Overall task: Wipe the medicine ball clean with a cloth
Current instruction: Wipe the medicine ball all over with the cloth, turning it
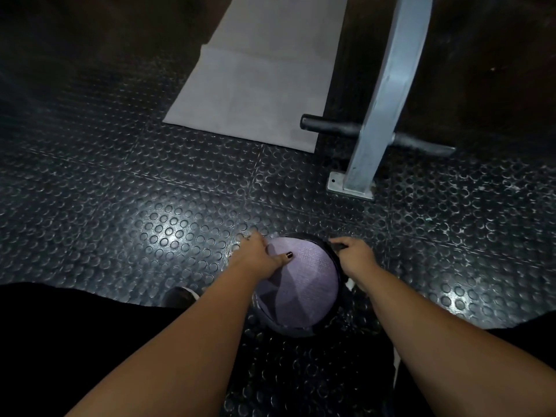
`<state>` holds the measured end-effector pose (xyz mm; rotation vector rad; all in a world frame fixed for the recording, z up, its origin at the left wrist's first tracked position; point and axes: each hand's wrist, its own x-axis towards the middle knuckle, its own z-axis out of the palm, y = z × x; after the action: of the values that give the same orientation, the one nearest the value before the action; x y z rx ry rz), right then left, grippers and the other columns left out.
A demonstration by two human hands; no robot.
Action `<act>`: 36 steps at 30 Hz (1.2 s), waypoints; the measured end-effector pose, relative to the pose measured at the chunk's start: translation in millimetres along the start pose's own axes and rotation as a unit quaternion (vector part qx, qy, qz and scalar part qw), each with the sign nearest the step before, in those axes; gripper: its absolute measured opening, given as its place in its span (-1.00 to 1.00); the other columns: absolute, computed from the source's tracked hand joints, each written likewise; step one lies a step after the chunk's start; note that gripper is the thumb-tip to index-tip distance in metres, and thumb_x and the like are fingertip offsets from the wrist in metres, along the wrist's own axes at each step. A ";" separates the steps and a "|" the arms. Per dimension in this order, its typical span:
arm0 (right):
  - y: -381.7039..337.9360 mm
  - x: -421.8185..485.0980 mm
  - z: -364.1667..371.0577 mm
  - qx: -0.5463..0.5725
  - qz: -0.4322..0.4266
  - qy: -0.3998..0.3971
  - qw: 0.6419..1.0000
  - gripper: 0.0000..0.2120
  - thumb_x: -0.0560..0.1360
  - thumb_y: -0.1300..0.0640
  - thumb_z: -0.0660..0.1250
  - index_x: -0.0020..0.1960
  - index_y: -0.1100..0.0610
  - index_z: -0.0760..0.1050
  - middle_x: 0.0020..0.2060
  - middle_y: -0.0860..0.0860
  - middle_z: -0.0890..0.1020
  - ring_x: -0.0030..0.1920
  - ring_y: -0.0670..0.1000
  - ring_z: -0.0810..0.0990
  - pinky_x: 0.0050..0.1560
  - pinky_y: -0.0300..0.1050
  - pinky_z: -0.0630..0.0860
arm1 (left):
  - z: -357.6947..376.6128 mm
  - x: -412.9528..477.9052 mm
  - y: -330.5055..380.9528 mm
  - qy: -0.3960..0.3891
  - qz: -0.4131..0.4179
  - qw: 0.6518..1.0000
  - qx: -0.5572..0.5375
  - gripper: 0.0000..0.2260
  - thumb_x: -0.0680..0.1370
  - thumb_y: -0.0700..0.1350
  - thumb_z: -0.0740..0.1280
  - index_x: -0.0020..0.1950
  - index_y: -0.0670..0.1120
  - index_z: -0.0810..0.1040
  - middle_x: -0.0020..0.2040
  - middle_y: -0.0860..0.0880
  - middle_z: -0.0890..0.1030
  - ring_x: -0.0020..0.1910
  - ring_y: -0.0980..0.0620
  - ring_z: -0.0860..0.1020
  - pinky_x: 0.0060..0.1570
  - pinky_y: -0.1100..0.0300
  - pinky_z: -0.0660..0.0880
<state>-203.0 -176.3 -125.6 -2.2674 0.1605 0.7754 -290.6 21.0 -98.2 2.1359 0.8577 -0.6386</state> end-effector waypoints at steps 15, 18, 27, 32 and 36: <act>58.7 -39.0 -3.6 -0.036 -0.033 0.080 0.996 -0.59 0.35 0.44 0.24 0.07 0.11 0.64 0.08 0.12 0.63 0.03 0.13 0.60 0.03 -0.24 0.46 | 15.2 -0.3 0.7 -0.002 0.022 1.000 -0.003 -0.42 0.59 0.25 0.26 0.52 -0.01 0.33 0.42 -0.16 0.41 0.33 -0.24 0.45 0.27 -0.17 0.49; 33.9 -40.4 9.0 -0.013 -0.082 0.101 0.991 -0.60 0.38 0.42 0.24 0.09 0.11 0.64 0.03 0.11 0.61 0.00 0.11 0.59 0.03 -0.28 0.41 | 7.8 3.5 -4.6 -0.004 0.011 1.000 0.000 -0.48 0.63 0.21 0.20 0.53 0.00 0.34 0.40 -0.18 0.42 0.31 -0.27 0.46 0.18 -0.15 0.55; 37.8 -105.3 29.3 -0.068 -0.290 -0.036 0.954 -0.69 0.33 0.31 0.21 0.00 0.10 0.56 -0.04 -0.18 0.38 -0.04 -0.16 0.44 -0.03 -0.38 0.34 | -11.0 -3.2 -37.8 0.003 -0.025 1.000 -0.015 -0.59 0.71 -0.02 0.15 0.55 -0.07 0.33 0.49 -0.22 0.39 0.43 -0.24 0.38 0.40 0.02 0.28; 56.8 -69.1 21.0 -0.029 0.026 0.098 0.994 -0.82 0.50 0.25 0.25 0.08 0.16 0.51 0.01 0.15 0.56 -0.03 0.19 0.57 -0.07 -0.13 0.47 | -13.4 -17.1 -36.7 -0.009 -0.017 1.000 -0.017 -0.59 0.70 0.02 0.18 0.55 0.00 0.35 0.50 -0.17 0.39 0.45 -0.21 0.37 0.42 0.04 0.27; 46.0 -49.3 19.8 0.298 0.323 0.080 0.895 -0.86 0.53 0.26 0.22 0.06 0.28 0.45 -0.12 0.23 0.60 -0.38 0.19 0.64 -0.42 0.00 0.61 | -10.4 -19.8 -37.8 -0.020 -0.033 0.998 -0.042 -0.60 0.70 0.03 0.16 0.55 0.03 0.34 0.51 -0.21 0.36 0.46 -0.25 0.34 0.46 -0.07 0.25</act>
<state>-267.6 -201.9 -135.9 -1.6657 1.1165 0.7226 -329.8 40.8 -95.7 2.0213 0.9200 -0.6643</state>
